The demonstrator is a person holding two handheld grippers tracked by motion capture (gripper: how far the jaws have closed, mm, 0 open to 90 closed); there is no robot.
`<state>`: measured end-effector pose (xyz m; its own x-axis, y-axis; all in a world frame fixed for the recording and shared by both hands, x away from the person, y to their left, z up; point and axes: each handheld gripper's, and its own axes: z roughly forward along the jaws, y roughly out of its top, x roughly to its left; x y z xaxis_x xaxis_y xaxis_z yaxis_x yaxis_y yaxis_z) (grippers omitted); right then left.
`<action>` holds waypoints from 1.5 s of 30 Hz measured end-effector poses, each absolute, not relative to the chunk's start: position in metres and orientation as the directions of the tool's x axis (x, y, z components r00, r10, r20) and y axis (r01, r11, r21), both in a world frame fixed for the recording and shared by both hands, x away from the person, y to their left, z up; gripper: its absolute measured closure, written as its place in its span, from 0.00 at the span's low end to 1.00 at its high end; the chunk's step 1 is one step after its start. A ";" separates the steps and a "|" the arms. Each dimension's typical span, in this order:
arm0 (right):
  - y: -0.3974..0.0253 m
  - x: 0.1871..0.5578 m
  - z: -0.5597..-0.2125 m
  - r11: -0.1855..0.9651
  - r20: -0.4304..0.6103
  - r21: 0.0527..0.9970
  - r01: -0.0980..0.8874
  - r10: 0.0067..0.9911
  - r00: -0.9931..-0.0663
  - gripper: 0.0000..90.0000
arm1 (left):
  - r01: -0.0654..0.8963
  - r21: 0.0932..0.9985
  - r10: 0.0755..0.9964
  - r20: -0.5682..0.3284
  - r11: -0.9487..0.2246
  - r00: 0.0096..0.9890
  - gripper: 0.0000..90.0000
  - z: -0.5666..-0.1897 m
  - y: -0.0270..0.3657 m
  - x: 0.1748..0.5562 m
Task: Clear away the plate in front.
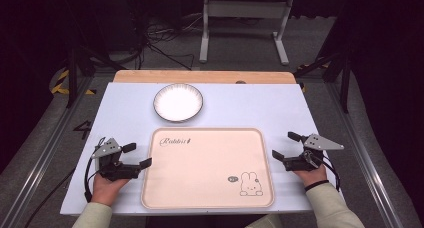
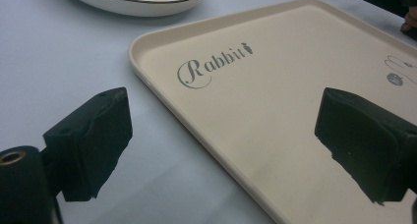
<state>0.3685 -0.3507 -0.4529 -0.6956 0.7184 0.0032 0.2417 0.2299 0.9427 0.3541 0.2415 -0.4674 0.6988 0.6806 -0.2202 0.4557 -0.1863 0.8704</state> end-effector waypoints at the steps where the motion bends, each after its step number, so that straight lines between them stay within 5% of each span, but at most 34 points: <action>1: -0.351 0.368 -0.453 0.230 0.003 0.943 0.242 0.718 -0.696 0.03 | 0.456 0.870 0.681 -0.220 -0.186 0.699 0.09 -0.467 0.241 0.354; 45: -0.349 0.369 -0.453 0.248 -0.009 0.938 0.244 0.719 -0.695 0.03 | 0.454 0.886 0.683 -0.276 -0.091 0.676 0.09 -0.424 0.240 0.379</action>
